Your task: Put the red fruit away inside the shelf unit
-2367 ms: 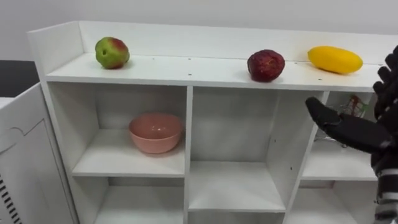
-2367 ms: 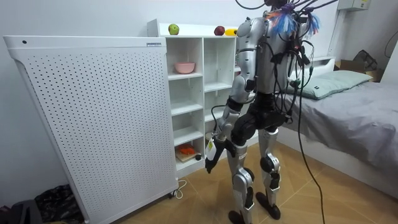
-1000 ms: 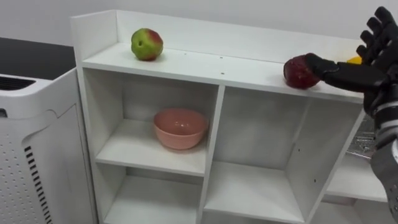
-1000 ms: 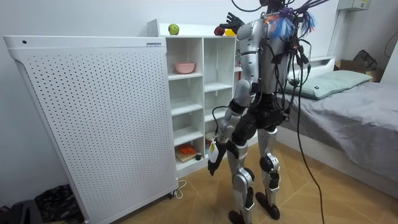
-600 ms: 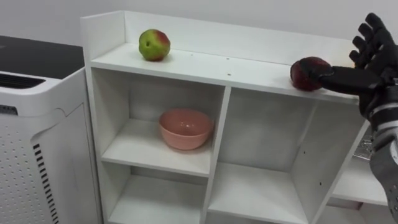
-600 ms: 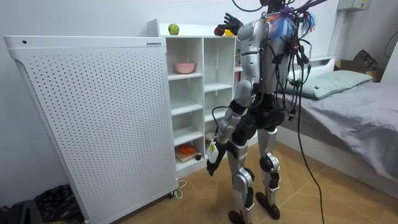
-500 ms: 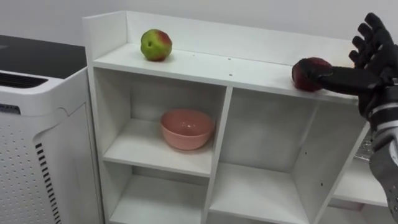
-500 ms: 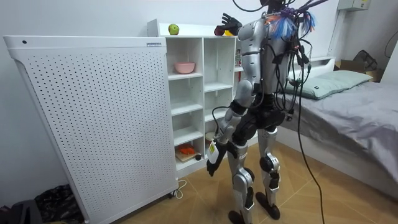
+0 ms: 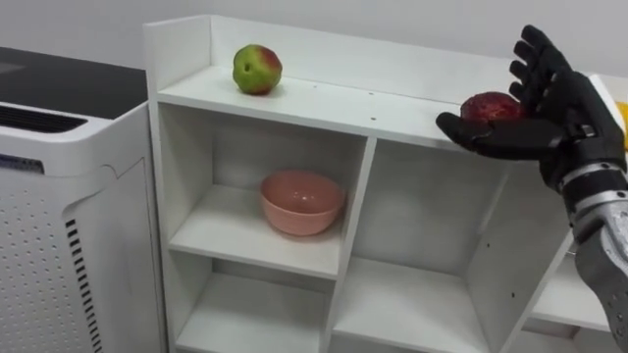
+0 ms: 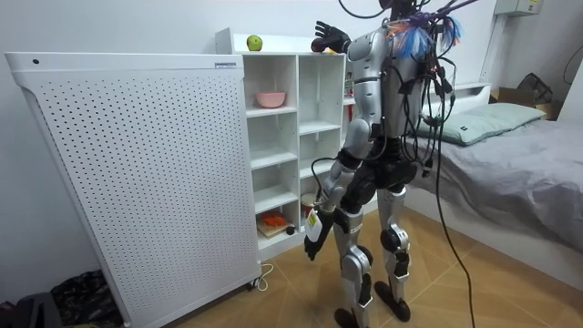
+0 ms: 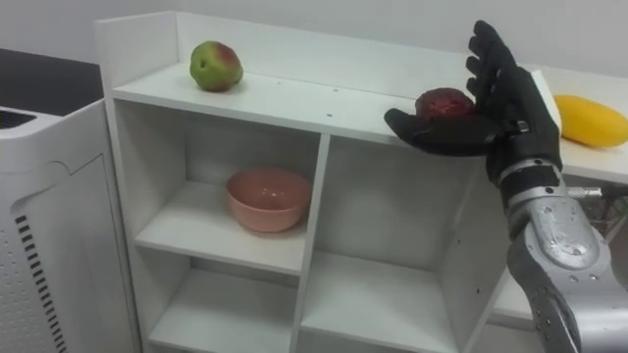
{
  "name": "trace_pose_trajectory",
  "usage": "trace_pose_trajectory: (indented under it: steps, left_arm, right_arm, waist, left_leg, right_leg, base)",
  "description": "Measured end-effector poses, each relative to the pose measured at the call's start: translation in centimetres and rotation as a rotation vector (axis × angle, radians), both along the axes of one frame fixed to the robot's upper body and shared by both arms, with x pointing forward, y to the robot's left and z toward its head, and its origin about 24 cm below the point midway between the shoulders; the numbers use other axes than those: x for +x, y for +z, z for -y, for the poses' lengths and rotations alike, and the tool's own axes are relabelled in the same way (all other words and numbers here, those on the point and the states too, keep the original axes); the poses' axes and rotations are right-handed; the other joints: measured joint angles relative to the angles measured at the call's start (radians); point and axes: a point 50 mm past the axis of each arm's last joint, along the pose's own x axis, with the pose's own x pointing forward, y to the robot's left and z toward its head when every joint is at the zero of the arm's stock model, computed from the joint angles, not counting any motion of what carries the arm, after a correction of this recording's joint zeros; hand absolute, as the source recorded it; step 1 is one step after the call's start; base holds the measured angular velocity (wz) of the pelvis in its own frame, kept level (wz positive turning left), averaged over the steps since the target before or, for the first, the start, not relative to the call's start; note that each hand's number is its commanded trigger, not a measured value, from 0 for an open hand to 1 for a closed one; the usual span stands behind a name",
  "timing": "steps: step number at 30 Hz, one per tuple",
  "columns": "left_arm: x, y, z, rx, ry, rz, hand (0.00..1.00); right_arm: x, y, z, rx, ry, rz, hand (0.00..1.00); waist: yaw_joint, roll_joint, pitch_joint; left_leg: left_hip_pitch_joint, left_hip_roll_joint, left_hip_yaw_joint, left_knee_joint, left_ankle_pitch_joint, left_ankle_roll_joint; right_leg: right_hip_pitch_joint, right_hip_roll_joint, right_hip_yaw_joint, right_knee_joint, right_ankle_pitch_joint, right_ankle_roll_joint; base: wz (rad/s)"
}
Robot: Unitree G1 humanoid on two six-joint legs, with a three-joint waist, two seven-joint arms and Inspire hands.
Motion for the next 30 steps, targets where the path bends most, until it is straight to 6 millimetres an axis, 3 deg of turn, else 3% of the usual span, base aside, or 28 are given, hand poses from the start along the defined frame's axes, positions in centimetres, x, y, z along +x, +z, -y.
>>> trace_pose_trajectory:
  steps: [11,12,15,19,30]
  left_arm:
    - [0.16,0.03,-0.04,0.002,-0.003,0.003,0.0]
    - [0.16,0.03,-0.05,0.002,-0.003,0.003,0.0]
    - [0.22,0.04,-0.05,0.002,-0.004,0.004,0.0]
    - [0.23,0.04,-0.05,0.002,-0.004,0.004,0.0]
    - [0.08,0.0,-0.05,-0.001,0.013,0.004,0.0]
  right_arm:
    - [0.16,-0.4,0.13,-0.069,-0.014,-0.021,0.0]
    - [0.16,-0.4,0.12,-0.072,-0.014,-0.021,0.06]
    - [0.18,-0.45,0.11,-0.081,-0.01,-0.024,0.52]
    - [0.23,-0.58,0.17,-0.083,-0.009,-0.031,0.98]
    - [0.3,-0.83,0.37,-0.093,-0.015,-0.041,1.0]
  waist:
    - [-0.005,-0.001,-0.0008]
    - [-0.008,-0.001,-0.0011]
    - [-0.011,0.001,-0.0031]
    - [-0.011,0.007,-0.0065]
    - [-0.024,0.011,-0.0101]
  left_leg:
    - [-0.007,-0.001,-0.007,0.003,0.0,0.0]
    - [-0.012,-0.002,-0.012,0.007,0.0,0.0]
    - [-0.017,-0.002,-0.018,0.01,0.0,0.0]
    - [-0.017,-0.002,-0.018,0.011,0.0,0.0]
    - [-0.017,-0.003,-0.017,0.017,0.001,0.0]
  right_leg:
    - [-0.002,0.0,-0.001,0.0,0.0,0.0]
    - [-0.003,-0.001,-0.001,0.0,0.0,0.0]
    - [-0.006,0.0,0.001,0.0,0.0,0.0]
    - [-0.005,0.0,0.0,0.0,0.0,0.0]
    - [-0.003,-0.002,-0.001,0.001,0.0,0.0]
  base:
    - [0.01]
    - [0.13]
    - [0.05]
    - [0.0]
    - [0.0]
